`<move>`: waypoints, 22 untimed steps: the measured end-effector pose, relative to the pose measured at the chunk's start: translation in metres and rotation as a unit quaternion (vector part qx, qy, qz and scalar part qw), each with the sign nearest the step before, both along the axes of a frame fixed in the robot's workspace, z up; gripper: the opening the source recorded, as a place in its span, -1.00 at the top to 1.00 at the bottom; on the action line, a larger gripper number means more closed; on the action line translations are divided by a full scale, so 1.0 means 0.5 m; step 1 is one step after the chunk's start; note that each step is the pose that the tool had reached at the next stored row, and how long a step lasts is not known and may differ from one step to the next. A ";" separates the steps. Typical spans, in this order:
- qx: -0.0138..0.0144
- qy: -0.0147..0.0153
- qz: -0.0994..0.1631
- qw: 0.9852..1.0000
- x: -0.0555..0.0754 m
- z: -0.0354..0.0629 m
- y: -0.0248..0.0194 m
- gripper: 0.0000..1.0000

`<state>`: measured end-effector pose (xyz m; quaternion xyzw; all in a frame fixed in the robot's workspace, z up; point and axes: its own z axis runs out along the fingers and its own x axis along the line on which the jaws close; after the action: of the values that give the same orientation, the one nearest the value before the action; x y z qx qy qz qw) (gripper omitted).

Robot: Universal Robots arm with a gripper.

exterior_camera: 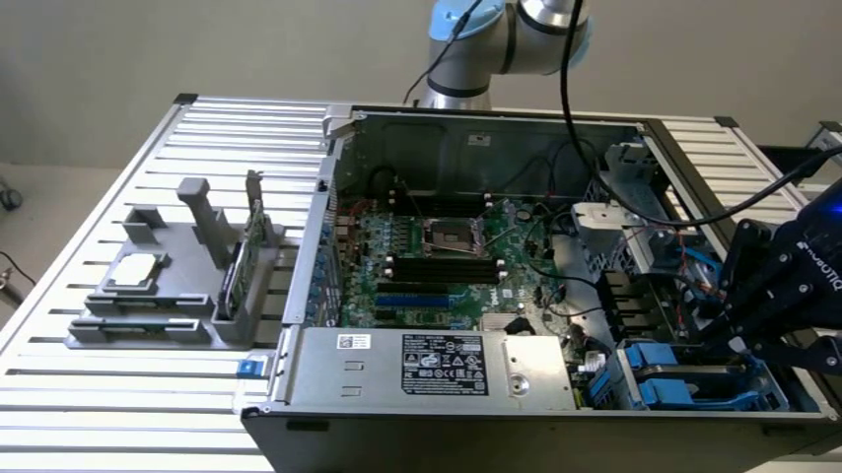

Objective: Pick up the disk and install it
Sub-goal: 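Insert the first disk wire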

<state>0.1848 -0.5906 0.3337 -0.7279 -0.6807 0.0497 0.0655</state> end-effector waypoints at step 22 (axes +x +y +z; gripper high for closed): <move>0.001 0.000 0.000 1.000 -0.010 0.017 -0.0017 0.51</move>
<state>0.1797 -0.5914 0.3424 -0.7279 -0.6807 0.0489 0.0666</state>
